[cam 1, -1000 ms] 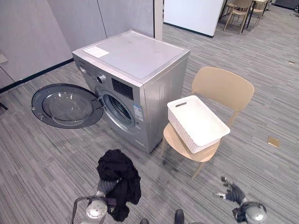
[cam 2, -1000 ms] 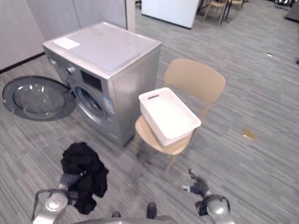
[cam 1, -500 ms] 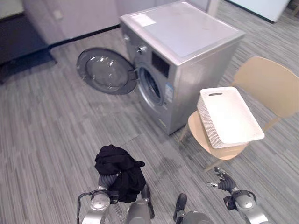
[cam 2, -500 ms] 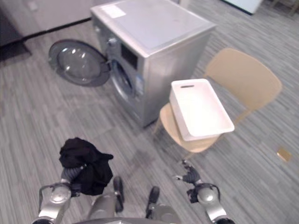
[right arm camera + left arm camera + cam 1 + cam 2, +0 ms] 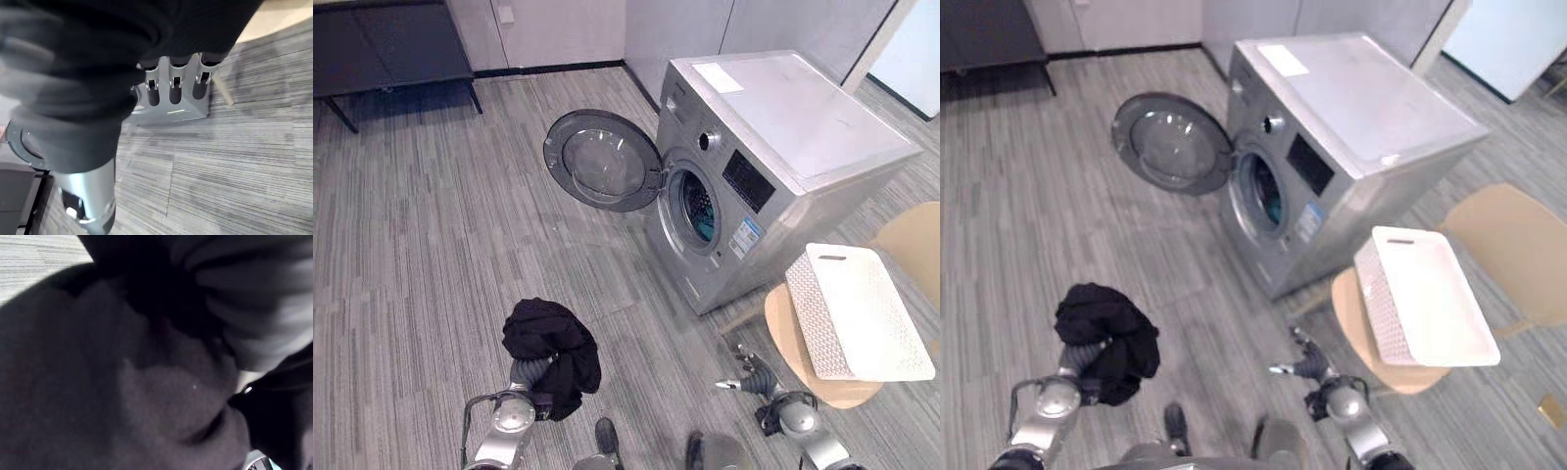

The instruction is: Grab the laundry basket,head to the washer,open it,put in the laundry and shut it.

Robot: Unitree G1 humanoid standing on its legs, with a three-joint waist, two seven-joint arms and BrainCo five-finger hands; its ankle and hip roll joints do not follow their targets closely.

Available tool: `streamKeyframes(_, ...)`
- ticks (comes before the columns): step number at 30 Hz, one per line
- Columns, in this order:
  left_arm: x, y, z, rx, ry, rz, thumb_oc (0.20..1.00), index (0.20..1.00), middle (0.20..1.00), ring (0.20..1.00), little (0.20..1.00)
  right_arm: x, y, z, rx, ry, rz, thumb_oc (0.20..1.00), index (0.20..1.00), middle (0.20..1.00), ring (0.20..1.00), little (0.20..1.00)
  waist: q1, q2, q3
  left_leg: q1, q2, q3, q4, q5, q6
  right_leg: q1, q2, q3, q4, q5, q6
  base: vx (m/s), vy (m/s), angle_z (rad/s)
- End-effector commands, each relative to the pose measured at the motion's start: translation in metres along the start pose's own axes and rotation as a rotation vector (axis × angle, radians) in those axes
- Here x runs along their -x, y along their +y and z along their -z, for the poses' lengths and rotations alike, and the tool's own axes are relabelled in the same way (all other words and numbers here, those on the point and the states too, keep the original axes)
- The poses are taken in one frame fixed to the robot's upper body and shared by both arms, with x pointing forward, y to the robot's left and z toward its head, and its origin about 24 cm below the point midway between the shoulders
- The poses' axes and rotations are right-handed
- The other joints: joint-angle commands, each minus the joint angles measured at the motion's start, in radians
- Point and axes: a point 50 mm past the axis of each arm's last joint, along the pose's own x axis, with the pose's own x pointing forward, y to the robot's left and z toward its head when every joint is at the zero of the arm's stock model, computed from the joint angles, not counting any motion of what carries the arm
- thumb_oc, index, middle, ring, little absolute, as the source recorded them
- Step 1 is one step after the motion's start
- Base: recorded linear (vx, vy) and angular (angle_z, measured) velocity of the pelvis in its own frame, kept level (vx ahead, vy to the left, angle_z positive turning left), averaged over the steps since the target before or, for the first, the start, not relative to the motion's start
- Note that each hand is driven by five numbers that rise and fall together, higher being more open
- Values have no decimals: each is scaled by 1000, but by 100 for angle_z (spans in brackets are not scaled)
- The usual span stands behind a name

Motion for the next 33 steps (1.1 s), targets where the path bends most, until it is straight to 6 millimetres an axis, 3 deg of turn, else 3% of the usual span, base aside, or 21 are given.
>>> streamKeyframes(1,-5,-5,-32,22,-156,23,200,200,200,200,200,-5,-14,-13,13,-64,42,1000,1000,1000,1000,1000,-13,28,56,12,34,-40,52,-106,-47,115,109,-26,-168,53,-20,227,-35,25)
streamKeyframes(3,-5,-9,-32,32,-153,39,200,200,200,200,200,-3,-12,-8,13,-47,40,1000,1000,1000,1000,1000,-23,21,65,34,21,-64,65,-131,-46,93,105,-37,-241,96,-13,287,-82,33)
streamKeyframes(4,-5,-13,-29,40,-143,49,200,200,200,200,200,-1,-9,-3,16,-28,29,1000,1000,1000,1000,1000,-18,13,59,58,14,-74,79,-171,-52,103,92,-85,-287,96,-7,265,-132,26)
streamKeyframes(6,-3,-16,-28,42,-141,54,200,200,200,200,200,0,-9,-1,12,-19,34,1000,1000,1000,1000,1000,-17,4,60,57,13,-65,104,-172,-47,109,75,-123,-294,115,-13,141,-101,9)
streamKeyframes(9,3,-23,-18,52,-116,85,200,200,200,200,200,6,-9,13,12,34,31,1000,1000,1000,1000,1000,-17,-15,31,67,8,-88,187,-219,-60,172,105,-61,-363,120,-27,221,-143,-3)
streamKeyframes(12,7,-28,-9,60,-82,104,200,200,200,200,200,7,-13,18,33,55,28,1000,1000,1000,1000,1000,-5,-27,23,49,35,-105,290,-243,-73,225,130,-31,-398,110,-52,182,-103,-21)
streamKeyframes(15,6,-33,-8,84,-74,99,200,200,200,200,200,5,-17,15,37,48,34,1000,1000,1000,1000,1000,22,-37,33,-42,6,-205,371,-212,-82,254,142,1,-404,91,-72,159,-68,-71)
streamKeyframes(17,7,-33,-8,81,-70,103,200,200,200,200,200,7,-18,18,33,53,37,1000,1000,1000,1000,1000,24,-38,34,-70,-5,-217,332,-207,-79,268,144,-3,-408,79,-73,151,-45,-44)
streamKeyframes(19,6,-31,-9,73,-76,99,200,200,200,200,200,12,-19,26,33,86,47,1000,1000,1000,1000,1000,25,-34,37,-120,0,-195,301,-162,-81,285,149,-5,-416,64,-78,156,-10,2)
streamKeyframes(22,6,-26,-11,55,-85,88,200,200,200,200,200,15,-19,35,22,123,62,1000,1000,1000,1000,1000,34,-26,48,-187,30,-148,240,-67,-104,326,164,6,-422,34,-79,172,20,33)
streamKeyframes(23,6,-26,-11,55,-85,88,200,200,200,200,200,15,-19,35,22,123,62,1000,1000,1000,1000,1000,34,-26,48,-187,30,-148,240,-67,-104,326,164,6,-422,34,-79,273,74,14)
streamKeyframes(25,6,-25,-11,54,-84,80,200,200,200,200,200,15,-20,37,37,131,70,1000,1000,1000,1000,1000,50,-14,51,-213,61,-193,120,-8,-120,360,169,26,-410,2,-78,353,122,-7)
streamKeyframes(27,5,-27,-11,63,-83,76,200,200,200,200,200,15,-21,38,46,139,74,1000,1000,1000,1000,1000,56,-11,54,-226,81,-256,67,8,-133,383,166,56,-388,-26,-77,446,179,-37)
streamKeyframes(28,5,-29,-13,81,-90,78,200,200,200,200,200,13,-23,38,47,146,83,1000,1000,1000,1000,1000,63,-13,56,-243,99,-331,48,19,-147,408,158,96,-370,-51,-76,412,170,-56)
streamKeyframes(33,5,-35,-14,72,-84,114,200,200,200,200,200,13,-24,43,36,174,92,1000,1000,1000,1000,1000,62,9,30,-239,117,-353,91,54,-148,457,132,144,-322,-95,-60,448,219,-59)
